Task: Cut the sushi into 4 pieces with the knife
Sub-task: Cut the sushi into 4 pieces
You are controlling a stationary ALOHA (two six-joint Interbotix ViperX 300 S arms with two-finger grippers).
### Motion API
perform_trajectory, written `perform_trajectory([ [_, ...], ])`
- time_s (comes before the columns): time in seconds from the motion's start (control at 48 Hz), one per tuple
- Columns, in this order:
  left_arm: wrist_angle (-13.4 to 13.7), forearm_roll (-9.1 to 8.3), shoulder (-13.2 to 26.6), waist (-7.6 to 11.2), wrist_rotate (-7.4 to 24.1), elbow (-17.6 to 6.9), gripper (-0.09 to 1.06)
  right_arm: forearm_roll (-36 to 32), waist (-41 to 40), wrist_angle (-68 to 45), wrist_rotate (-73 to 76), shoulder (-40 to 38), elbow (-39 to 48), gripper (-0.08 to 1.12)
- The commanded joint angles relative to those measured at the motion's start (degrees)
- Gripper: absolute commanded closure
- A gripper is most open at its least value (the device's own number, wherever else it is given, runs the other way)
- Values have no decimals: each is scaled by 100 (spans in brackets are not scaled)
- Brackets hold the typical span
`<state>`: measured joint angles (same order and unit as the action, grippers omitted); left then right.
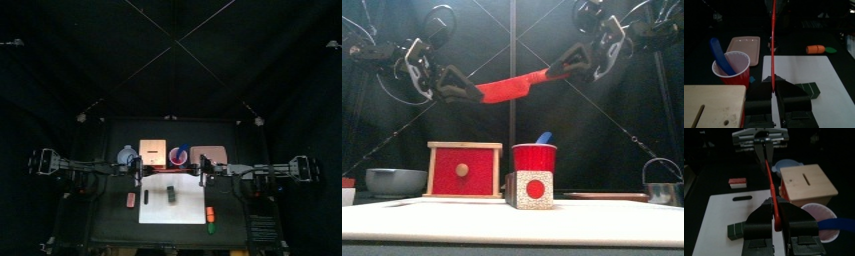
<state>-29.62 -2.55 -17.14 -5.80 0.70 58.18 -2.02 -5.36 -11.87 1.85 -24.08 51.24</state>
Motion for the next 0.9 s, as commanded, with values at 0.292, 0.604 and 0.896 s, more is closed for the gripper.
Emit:
perform_trajectory([
  [0.292,-70,-308,554,466,-9,-53,67,123,229,791,9,773,-185,95],
  [0.604,-70,-316,1274,888,-26,-272,67,185,246,1028,18,1028,-176,95],
  [0.896,-70,-255,1661,1230,-53,-448,67,193,229,1160,9,1134,-176,95],
])
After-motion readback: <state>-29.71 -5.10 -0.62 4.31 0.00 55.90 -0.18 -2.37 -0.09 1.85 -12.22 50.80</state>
